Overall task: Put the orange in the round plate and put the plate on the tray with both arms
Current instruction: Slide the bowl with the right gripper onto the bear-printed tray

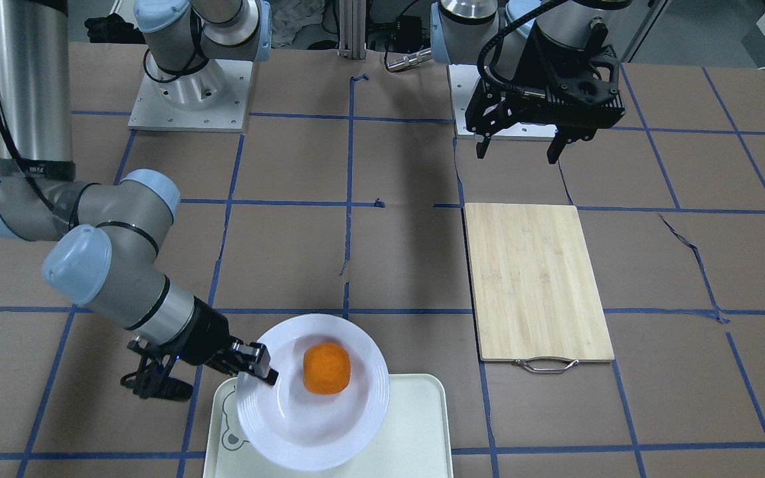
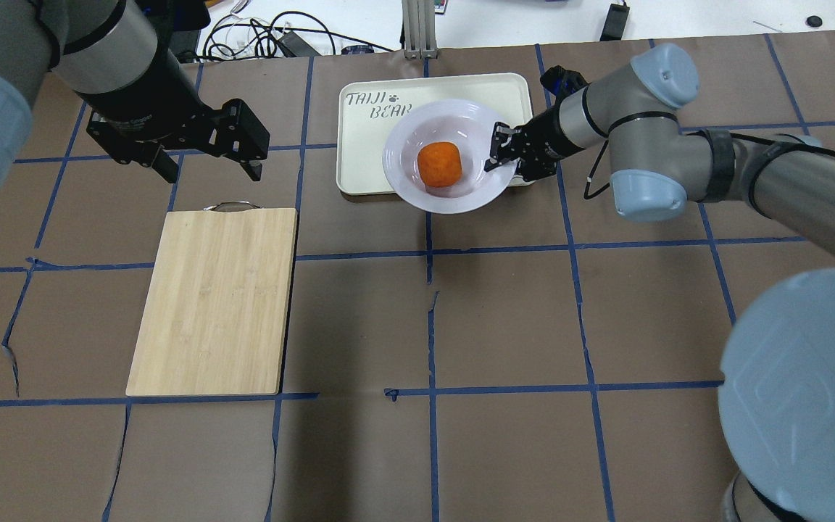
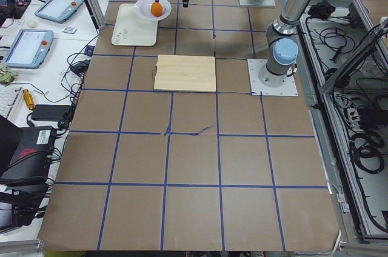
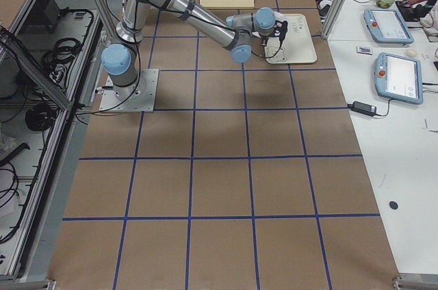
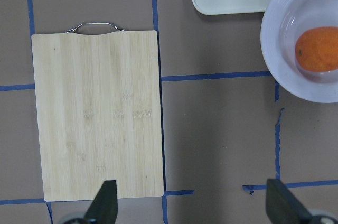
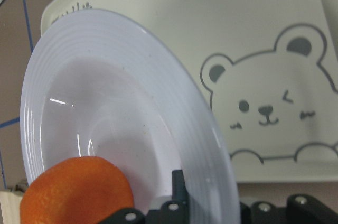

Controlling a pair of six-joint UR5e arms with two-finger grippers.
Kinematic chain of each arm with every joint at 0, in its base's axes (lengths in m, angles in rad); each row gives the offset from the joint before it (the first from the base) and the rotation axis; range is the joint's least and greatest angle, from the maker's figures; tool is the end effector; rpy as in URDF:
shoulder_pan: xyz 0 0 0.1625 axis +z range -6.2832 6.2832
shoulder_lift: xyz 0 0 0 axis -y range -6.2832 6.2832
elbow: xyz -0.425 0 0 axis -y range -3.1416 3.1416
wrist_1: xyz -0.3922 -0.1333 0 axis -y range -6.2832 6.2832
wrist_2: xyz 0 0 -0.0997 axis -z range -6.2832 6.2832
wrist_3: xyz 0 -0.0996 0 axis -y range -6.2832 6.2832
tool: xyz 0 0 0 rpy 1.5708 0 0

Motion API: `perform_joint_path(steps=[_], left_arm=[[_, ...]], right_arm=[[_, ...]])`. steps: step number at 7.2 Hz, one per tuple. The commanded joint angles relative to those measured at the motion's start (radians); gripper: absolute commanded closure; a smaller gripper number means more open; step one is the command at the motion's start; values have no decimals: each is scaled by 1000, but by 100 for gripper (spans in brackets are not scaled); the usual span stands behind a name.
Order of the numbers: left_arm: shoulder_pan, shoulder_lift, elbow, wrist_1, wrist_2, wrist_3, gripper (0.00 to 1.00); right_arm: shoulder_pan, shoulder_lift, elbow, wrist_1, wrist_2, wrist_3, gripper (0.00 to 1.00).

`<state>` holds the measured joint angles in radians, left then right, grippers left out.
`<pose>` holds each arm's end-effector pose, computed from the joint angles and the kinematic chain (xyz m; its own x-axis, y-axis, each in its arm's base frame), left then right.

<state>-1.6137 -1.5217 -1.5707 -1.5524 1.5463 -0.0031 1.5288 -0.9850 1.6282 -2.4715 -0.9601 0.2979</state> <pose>-0.1561 -0.4708 0.5137 -0.9988 0.0414 0.0246 0.0397 0.9969 -0.0675 0.1623 -0.6734 0.2279 -0.7764 0.1770 -0.6049 0.2809 0.9564 -0.0807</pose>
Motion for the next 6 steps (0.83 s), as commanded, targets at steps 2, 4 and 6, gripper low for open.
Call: perform_joint_path(steps=[2,4,6], left_arm=[[-2,0,0,0,0,0,0],[-3,3,-6,2,0,0,0],[-5,5,3,2,-6,0,0]], right_arm=[[1,190,-212,3,0,21,98],[2,195,-208,3,-11,21,71],[2,190,-211,3,-19,21,43]])
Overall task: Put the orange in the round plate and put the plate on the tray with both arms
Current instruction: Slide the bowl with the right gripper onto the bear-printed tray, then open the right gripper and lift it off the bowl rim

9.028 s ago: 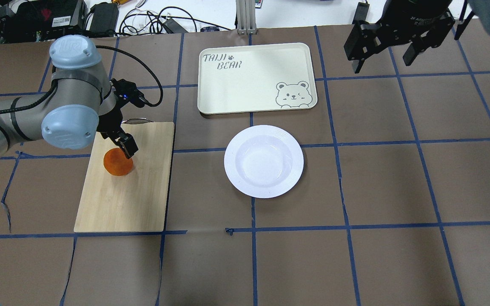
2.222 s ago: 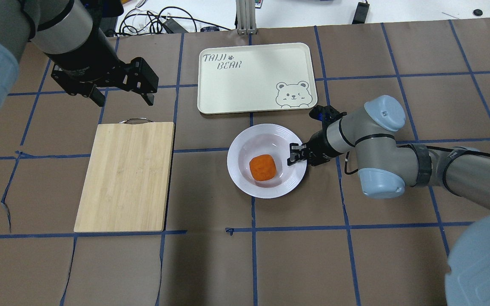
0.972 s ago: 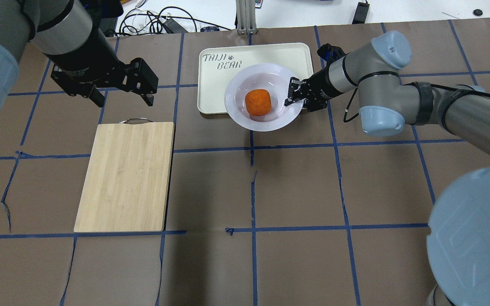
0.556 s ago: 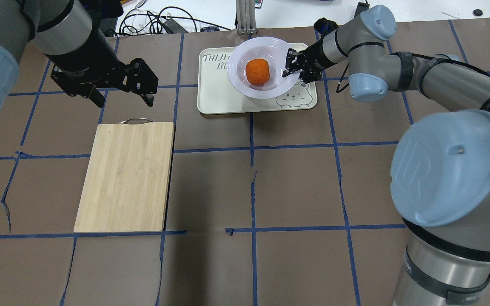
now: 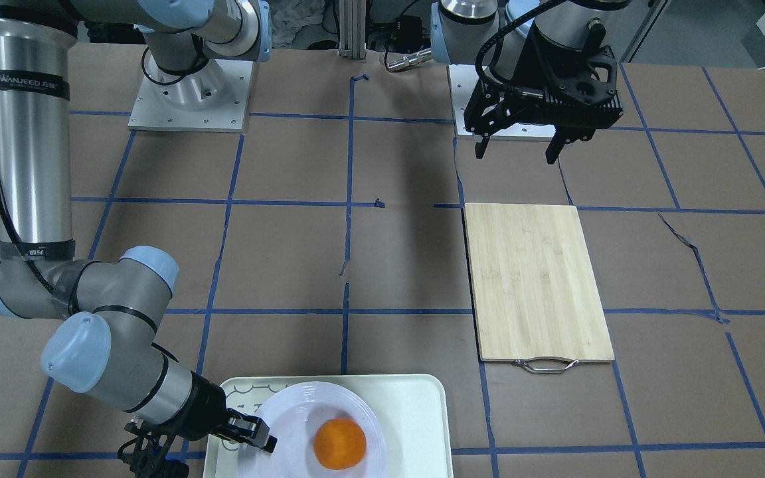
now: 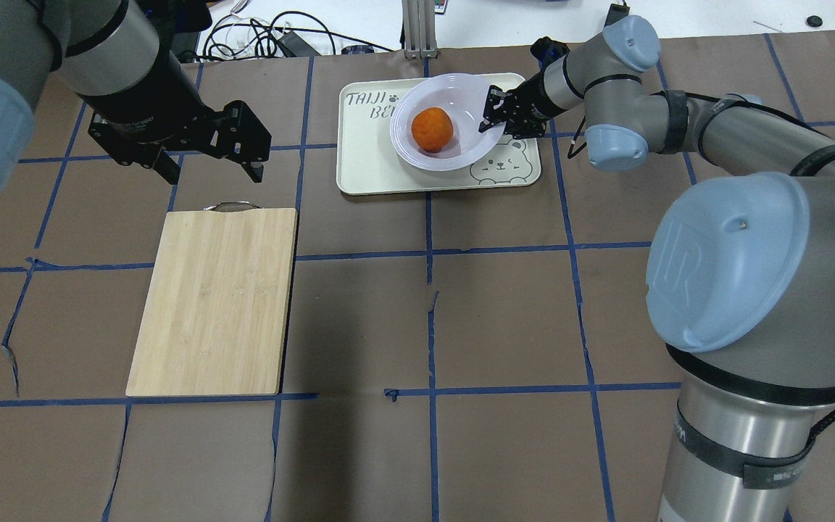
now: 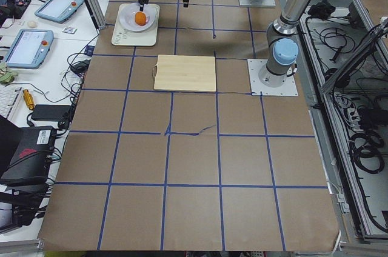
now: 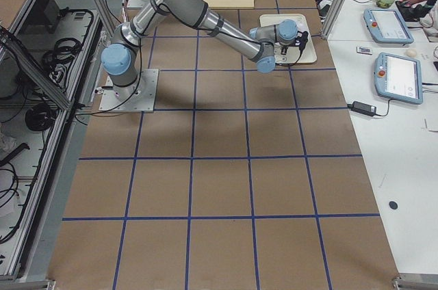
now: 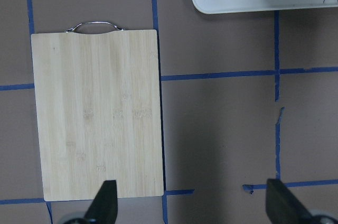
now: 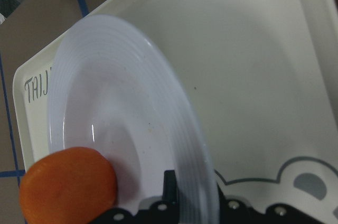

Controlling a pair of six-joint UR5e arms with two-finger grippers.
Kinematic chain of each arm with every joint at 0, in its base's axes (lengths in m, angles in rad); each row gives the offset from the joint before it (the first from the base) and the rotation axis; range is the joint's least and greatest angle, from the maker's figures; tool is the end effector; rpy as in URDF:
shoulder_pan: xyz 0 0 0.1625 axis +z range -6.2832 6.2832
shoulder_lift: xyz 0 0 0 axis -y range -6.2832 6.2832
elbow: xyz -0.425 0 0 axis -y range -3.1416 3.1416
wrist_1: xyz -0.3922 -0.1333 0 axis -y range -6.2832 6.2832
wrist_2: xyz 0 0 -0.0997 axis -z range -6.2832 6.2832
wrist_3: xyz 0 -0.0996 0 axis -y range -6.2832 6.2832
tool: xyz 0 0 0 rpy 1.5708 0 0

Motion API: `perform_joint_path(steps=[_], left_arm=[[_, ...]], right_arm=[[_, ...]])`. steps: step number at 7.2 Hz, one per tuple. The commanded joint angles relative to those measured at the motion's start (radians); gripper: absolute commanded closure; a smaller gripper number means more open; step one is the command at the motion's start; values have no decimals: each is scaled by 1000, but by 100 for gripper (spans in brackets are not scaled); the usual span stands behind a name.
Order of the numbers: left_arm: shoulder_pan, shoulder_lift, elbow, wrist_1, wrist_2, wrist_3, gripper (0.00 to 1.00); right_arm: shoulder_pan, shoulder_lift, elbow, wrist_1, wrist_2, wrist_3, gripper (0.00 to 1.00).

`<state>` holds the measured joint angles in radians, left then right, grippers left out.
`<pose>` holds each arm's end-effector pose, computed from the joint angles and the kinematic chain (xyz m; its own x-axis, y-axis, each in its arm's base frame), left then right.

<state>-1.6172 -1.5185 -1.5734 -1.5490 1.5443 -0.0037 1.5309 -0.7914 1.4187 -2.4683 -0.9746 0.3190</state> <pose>-0.1579 -0.4692 0.5142 -0.9986 0.0446 0.0267 0.0426 0.9965 -0.0713 0.1598 -0.7413 0.1818 -0.7787 0.1911 -0.5975 0.2977 0.9510 -0.0838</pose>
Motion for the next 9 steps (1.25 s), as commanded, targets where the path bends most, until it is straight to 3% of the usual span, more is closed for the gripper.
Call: perform_joint_path(steps=[1,3,4,7,9], left_arm=[[-3,3,10,-5,-6,1,0],[-7,6,6,-5,-4,1,0],[-7,7,1,-5,-3,1,0],[-7,11,-2,-5,-1,1,0],[-7,11,-3,-3,0,1,0]], right_arm=[[0,-9,-4,2,-34,-8,39],[-3,-60,-9,31,-146,-65,34],[-5,-104,-7,107,-232,-157,33],[-3,-335,-4,491,-496,-227,33],[9,-487,-1,648,-555,-250,33]])
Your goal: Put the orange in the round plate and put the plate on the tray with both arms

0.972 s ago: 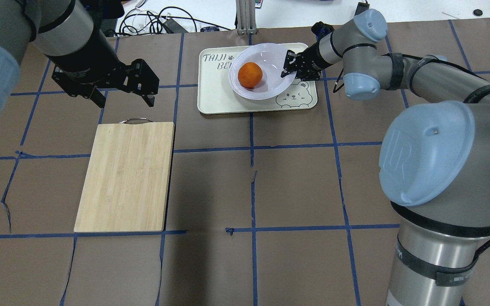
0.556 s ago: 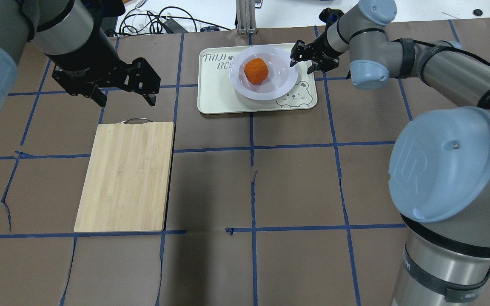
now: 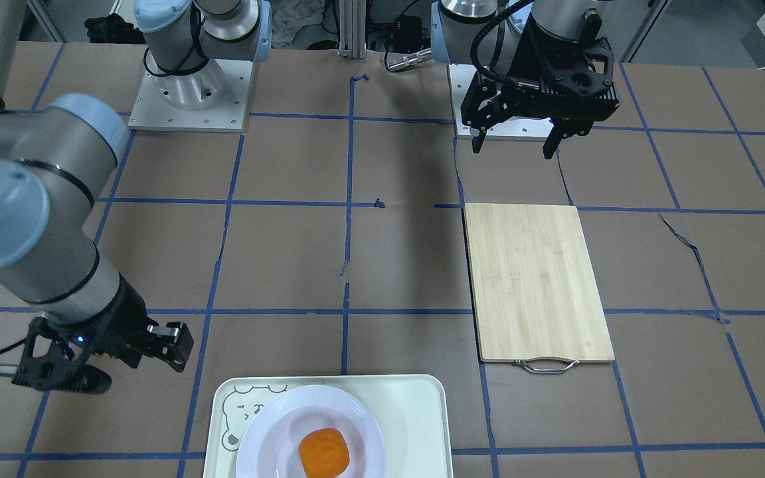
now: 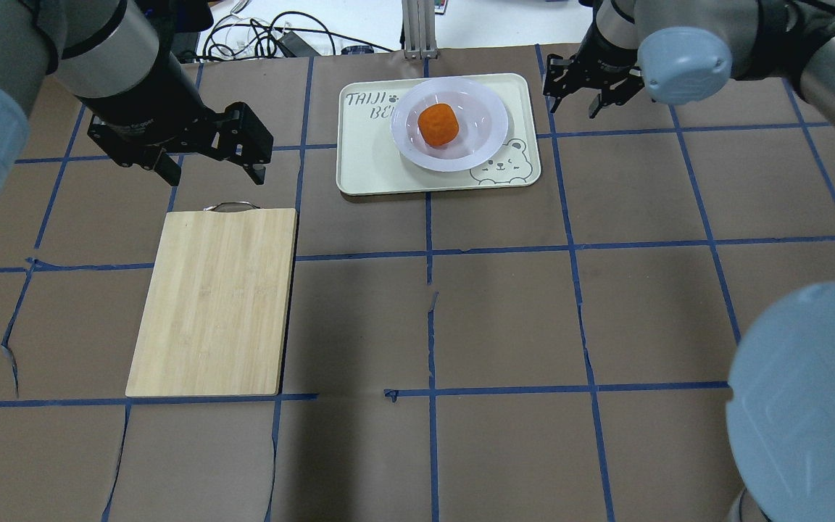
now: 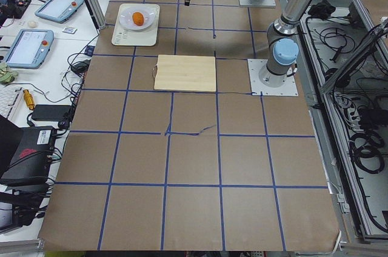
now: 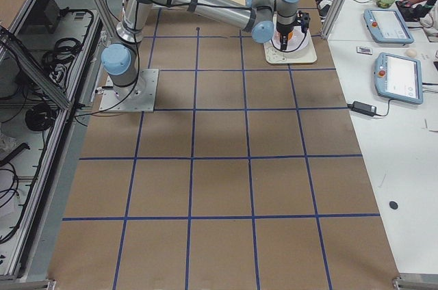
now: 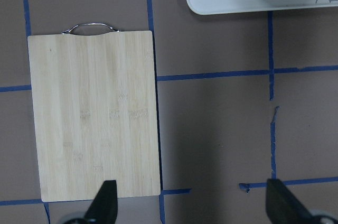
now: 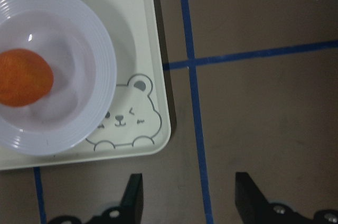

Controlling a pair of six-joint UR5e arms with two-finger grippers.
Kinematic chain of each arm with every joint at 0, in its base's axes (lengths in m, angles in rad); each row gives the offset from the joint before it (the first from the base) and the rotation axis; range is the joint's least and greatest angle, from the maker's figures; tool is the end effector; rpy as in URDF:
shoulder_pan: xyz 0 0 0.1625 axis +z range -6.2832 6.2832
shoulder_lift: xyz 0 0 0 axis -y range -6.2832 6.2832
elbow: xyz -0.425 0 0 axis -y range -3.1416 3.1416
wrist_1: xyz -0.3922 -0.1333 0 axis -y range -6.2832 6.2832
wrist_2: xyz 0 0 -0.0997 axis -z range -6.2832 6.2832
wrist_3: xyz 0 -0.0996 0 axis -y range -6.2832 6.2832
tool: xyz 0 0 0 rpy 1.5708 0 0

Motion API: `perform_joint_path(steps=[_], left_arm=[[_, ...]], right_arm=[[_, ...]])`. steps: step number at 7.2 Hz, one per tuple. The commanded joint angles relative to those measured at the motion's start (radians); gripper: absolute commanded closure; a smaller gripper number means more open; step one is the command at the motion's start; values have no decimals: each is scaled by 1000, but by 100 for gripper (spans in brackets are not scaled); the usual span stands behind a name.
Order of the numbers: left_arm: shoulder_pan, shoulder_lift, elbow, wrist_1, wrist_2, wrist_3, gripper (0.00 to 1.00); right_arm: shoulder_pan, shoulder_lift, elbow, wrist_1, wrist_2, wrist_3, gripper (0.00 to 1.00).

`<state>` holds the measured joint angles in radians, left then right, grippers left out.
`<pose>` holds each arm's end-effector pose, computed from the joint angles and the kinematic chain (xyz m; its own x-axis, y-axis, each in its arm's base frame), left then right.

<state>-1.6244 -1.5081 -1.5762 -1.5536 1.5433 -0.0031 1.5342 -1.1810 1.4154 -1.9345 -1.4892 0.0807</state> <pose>-0.1611 -0.4638 0.5173 -0.9982 0.0525 0.0276 0.0503 0.9960 -0.0743 0.1174 -0.6594 0.3789 -0.9902 0.1058 -0.0910 0.1165 0.9857 -0.1220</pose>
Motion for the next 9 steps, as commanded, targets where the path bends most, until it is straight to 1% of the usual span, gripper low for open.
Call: perform_joint_path(steps=[1,2,3,4,5,6,7,9], left_arm=[[0,0,-1,1,3,0,0],[1,0,1,1,3,-2,0],[1,3,1,0,6,-2,0],[0,3,1,0,4,-2,0],[0,3,1,0,4,-2,0],[0,3,1,1,4,-3,0],[0,3,1,1,6,-3,0],[0,3,1,1,6,-3,0]], right_arm=[[9,-152,5,162,-46,-53,33],[10,-190,8,199,-74,-97,30],[17,-215,7,233,-78,-104,26],[32,-242,16,258,-80,-104,24],[37,-243,17,258,-80,-107,24],[41,-244,19,259,-79,-110,20],[47,-244,17,259,-77,-108,19],[58,-247,14,244,-75,-104,13]])
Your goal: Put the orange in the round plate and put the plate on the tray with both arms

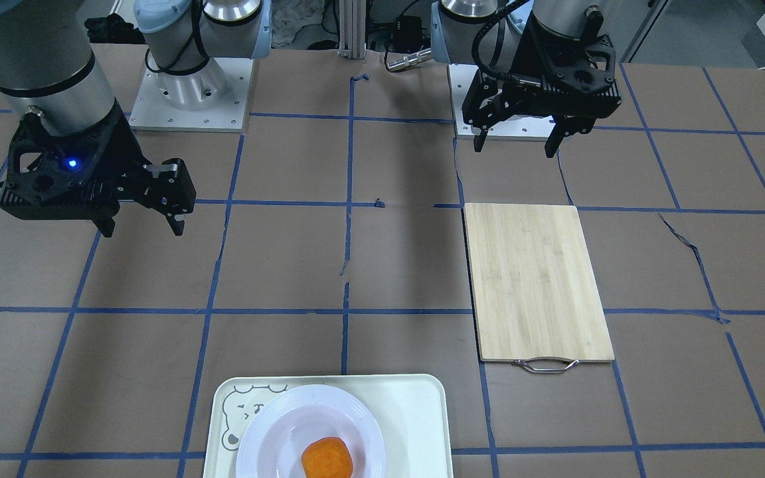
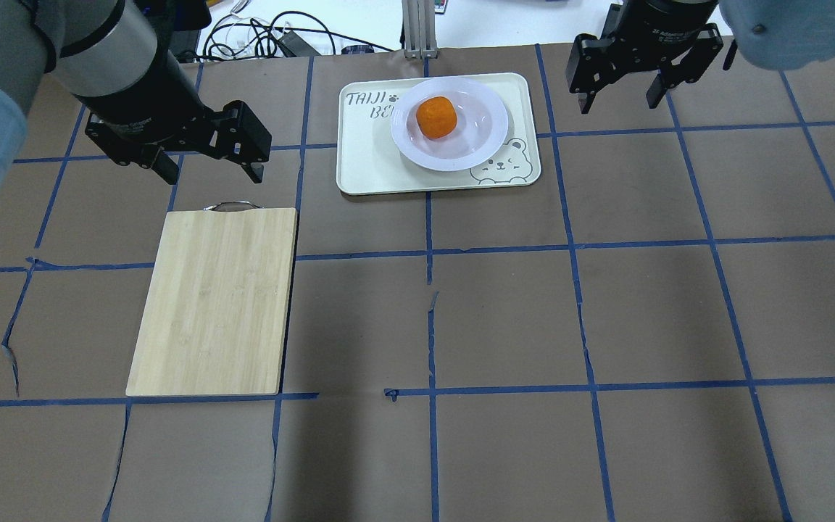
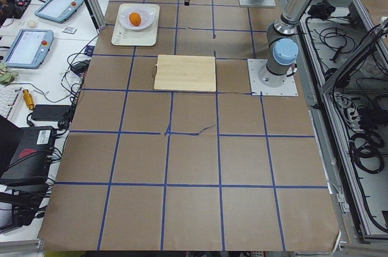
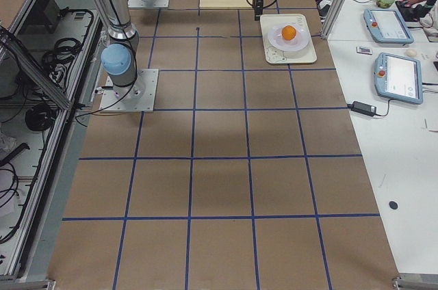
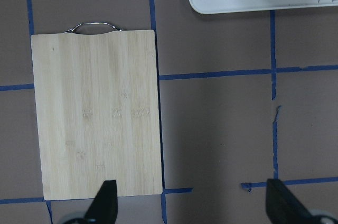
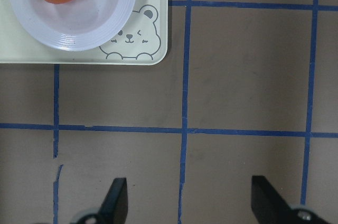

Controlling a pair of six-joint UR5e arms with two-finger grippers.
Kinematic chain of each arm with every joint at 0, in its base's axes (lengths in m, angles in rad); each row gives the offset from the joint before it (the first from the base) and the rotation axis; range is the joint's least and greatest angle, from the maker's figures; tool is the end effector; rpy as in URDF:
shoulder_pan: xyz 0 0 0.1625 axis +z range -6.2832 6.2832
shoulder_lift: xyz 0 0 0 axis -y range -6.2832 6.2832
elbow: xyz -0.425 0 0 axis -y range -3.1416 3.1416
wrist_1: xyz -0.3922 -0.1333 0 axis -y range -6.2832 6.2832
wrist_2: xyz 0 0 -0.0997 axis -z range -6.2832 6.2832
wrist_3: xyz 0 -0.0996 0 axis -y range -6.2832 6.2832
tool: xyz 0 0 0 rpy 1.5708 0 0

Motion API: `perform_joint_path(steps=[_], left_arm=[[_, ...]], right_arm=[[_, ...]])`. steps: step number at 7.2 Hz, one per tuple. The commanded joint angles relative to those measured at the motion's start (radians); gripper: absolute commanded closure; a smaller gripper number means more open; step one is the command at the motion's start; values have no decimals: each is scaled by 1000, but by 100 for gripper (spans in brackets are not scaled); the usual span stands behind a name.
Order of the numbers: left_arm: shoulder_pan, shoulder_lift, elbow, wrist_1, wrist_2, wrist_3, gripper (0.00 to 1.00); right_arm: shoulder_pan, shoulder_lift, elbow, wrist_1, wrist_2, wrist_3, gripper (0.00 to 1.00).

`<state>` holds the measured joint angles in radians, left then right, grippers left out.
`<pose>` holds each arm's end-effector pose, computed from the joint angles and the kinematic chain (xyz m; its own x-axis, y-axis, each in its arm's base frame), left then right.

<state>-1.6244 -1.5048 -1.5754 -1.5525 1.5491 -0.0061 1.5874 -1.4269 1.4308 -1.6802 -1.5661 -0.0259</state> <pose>-0.1605 -0.4628 0.5193 -0.9985 0.0492 0.0221 0.0473 0.9957 -0.0795 0.1431 -0.5605 0.4930 -0.9991 -0.0428 -0.0019 -0.0424 0.9935 -0.1054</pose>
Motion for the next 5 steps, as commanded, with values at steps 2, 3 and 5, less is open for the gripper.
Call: perform_joint_path(steps=[2,3,5], left_arm=[[0,0,-2,0,2,1,0],[0,0,-2,0,2,1,0],[0,0,-2,2,2,0,0]], right_arm=[[5,-26,-1,-12,-2,11,0],[5,-26,3,-4,-2,11,0],[5,-32,0,4,3,11,0]])
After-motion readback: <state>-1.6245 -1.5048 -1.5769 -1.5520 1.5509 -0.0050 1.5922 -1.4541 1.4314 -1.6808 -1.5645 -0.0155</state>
